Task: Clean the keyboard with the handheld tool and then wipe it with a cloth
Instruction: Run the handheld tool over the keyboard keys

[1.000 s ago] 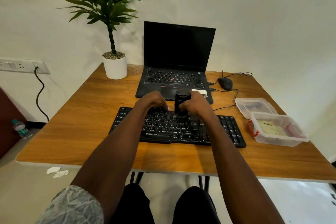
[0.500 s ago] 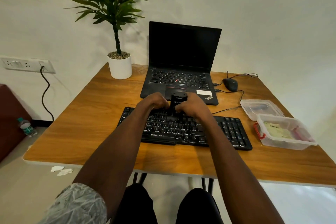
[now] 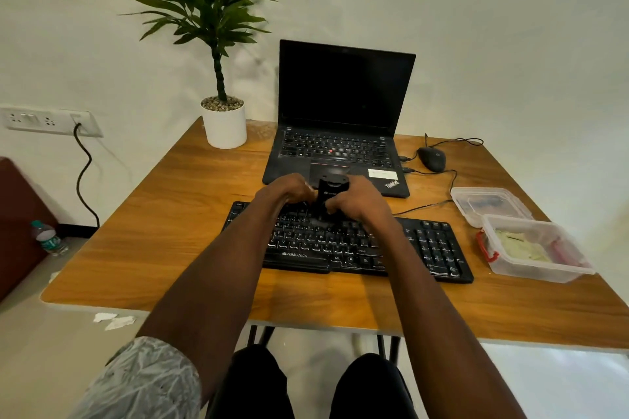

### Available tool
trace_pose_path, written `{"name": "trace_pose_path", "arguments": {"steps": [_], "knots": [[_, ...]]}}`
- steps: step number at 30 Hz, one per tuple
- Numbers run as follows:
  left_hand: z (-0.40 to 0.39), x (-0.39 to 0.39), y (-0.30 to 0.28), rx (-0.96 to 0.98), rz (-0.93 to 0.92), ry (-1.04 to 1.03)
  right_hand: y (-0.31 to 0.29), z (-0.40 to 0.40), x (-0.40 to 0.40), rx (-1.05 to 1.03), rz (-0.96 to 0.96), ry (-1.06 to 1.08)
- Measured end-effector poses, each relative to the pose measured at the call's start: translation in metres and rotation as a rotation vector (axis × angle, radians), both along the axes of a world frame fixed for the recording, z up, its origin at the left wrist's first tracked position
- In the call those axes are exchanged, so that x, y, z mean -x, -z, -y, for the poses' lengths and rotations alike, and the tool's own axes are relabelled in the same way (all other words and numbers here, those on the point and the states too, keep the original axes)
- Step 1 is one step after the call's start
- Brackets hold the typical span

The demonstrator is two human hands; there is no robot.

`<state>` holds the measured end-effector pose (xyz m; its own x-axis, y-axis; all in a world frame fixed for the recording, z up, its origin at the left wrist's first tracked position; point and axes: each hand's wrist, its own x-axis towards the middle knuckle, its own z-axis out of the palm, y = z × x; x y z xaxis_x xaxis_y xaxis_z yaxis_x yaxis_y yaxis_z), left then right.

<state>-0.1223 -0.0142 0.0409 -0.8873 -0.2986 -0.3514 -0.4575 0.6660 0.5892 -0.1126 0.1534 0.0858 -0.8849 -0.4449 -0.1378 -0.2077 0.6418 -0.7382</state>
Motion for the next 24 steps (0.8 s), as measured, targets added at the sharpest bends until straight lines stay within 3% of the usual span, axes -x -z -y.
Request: {"name": "trace_pose_path", "arguments": {"steps": [5,10,12,15,18,24], "knots": [[-0.001,0.0,0.001,-0.107,0.025,-0.013,-0.009,-0.011,0.009,-0.216,-0.143,0.08],[-0.003,-0.003,-0.002,0.049,-0.038,-0.016,-0.003,0.01,-0.002,-0.072,-0.04,-0.071],[-0.003,-0.006,-0.003,-0.013,-0.013,-0.036,-0.005,0.003,0.002,-0.049,-0.018,-0.032],[-0.001,-0.003,0.001,-0.146,0.001,-0.041,-0.009,-0.022,0.015,-0.179,-0.069,0.067],[-0.001,-0.001,0.003,-0.154,0.003,-0.035,-0.01,-0.024,0.015,-0.296,-0.192,0.135],[-0.005,-0.002,-0.002,0.015,-0.005,-0.058,-0.001,0.006,-0.002,-0.034,-0.064,-0.018]]}}
